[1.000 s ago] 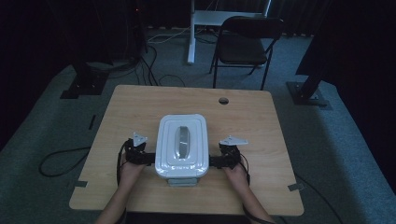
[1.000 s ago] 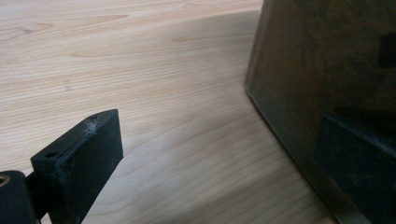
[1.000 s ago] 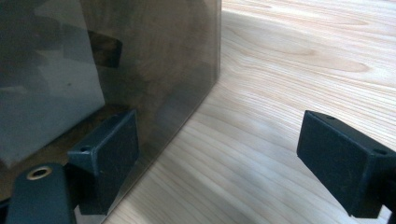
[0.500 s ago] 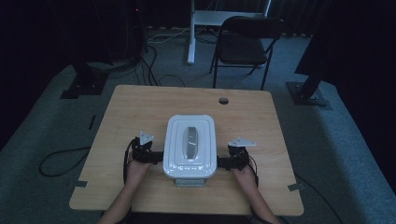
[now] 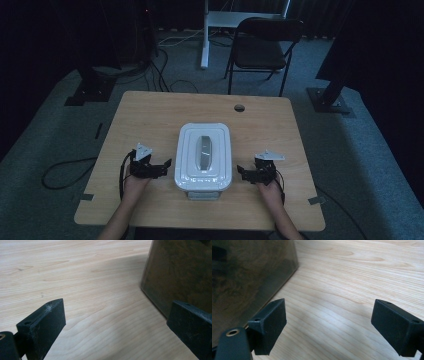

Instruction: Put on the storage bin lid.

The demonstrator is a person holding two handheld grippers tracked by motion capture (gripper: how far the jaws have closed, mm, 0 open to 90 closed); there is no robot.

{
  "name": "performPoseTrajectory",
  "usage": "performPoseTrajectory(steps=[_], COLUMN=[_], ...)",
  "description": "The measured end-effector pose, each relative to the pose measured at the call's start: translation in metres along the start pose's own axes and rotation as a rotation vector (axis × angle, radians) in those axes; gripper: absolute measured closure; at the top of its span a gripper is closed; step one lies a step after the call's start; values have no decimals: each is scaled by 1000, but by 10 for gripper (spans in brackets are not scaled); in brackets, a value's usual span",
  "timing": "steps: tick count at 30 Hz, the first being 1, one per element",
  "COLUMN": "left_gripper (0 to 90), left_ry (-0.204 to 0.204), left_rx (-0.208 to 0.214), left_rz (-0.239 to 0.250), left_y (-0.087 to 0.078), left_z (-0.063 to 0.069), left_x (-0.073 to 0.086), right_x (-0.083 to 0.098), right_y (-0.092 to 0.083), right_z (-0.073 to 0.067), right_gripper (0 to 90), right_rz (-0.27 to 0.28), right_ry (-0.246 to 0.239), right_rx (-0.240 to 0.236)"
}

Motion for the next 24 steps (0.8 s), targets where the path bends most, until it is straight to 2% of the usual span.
performPoseTrajectory(steps=[6,10,21,24], left_gripper=[25,25,25,25], left_ry=[4,-11,-22,-25], left_rx=[-24,-33,-61,-67], left_rz=[3,12,-5,-12], left_y=[-17,-27,-44,-46], left_z=[-9,-13,-22,-25], left_x=[9,15,32,37], right_x=[6,12,29,34], right_y=[-9,-19,-50,-58], right_z=[7,13,37,46], right_gripper=[122,122,122,122], right_rz=[4,8,15,18], right_ry=[-8,-5,25,47], right_rx=[31,47,129,143])
Point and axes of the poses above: each handheld gripper's, and its own axes: y roughly forward along the jaws, x roughly out of its underside, z roughly to its right, the point moved 9 cm from there along y, roughly forward along the jaws
